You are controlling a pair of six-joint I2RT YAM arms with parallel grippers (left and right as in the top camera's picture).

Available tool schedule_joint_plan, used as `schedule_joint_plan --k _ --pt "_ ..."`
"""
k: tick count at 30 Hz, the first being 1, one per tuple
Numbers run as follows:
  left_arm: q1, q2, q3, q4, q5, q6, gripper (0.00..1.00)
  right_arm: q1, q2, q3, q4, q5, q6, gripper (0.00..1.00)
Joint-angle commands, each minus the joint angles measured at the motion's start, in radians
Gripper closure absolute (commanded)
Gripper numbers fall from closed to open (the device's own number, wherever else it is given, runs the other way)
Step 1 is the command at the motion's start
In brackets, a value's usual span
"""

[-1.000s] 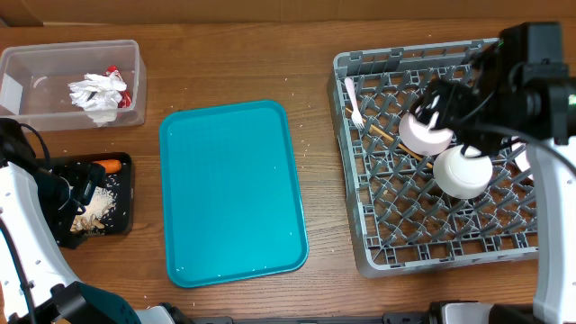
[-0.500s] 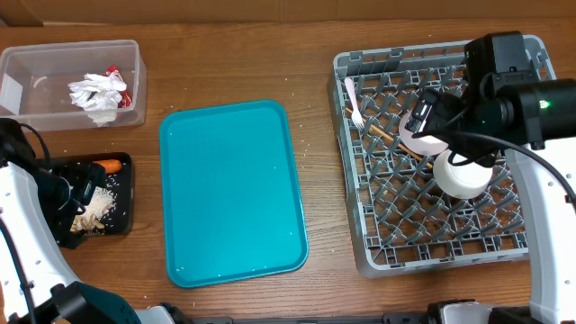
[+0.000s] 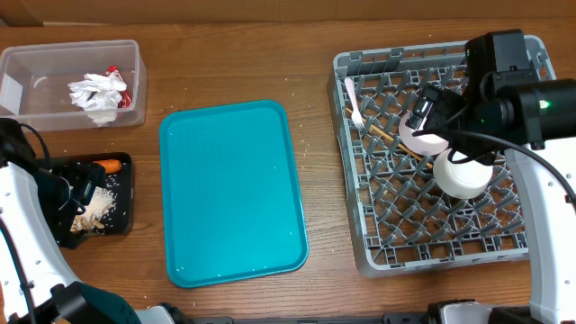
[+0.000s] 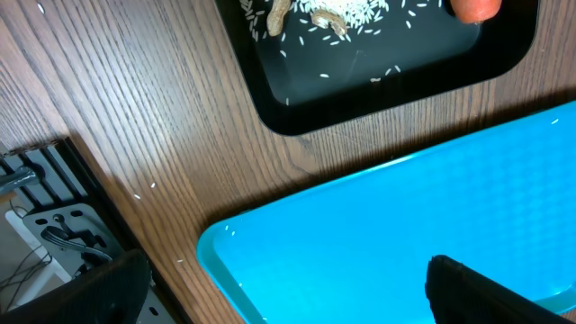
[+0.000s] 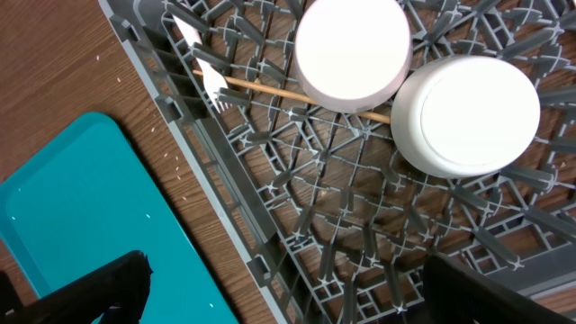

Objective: Sort waste into correct bins and load items into the dishwasher rack

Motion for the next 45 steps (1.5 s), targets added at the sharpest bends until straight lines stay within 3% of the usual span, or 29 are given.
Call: schedule_joint_plan --k 1,5,10,15,19,24,27,34,45 --pt "0.000 0.002 -0.002 0.000 -0.003 0.015 0.00 0.004 -0.005 -0.001 0.006 0.014 0.009 0.00" --pt "0.000 0.002 -0.002 0.001 0.008 0.005 0.00 0.004 -0.005 -0.001 0.006 0.014 0.009 0.00" --pt "0.000 0.002 -0.002 0.011 0.241 -0.079 0.00 0.004 -0.005 -0.001 0.006 0.014 0.009 0.00" --pt "0.000 0.002 -0.002 0.001 0.283 -0.073 0.00 0.004 -0.005 -0.001 0.006 0.014 0.009 0.00" --pt "0.000 0.002 -0.002 -0.107 0.284 0.021 0.00 0.004 -0.005 -0.001 0.006 0.014 0.009 0.00" --pt "0.000 0.002 -0.002 -0.124 0.286 0.217 0.00 0.004 -0.005 -0.001 0.006 0.014 0.009 0.00" --pt "-0.001 0.002 -0.002 -0.154 0.286 0.275 0.00 0.004 -0.005 -0.001 0.006 0.014 0.009 0.00" --pt "-0.014 0.002 -0.002 -0.175 0.269 0.303 0.00 0.004 -0.005 -0.001 0.006 0.014 0.009 0.00" --pt "-0.014 0.002 -0.002 -0.020 0.177 0.303 0.00 0.004 -0.005 -0.001 0.006 0.014 0.009 0.00"
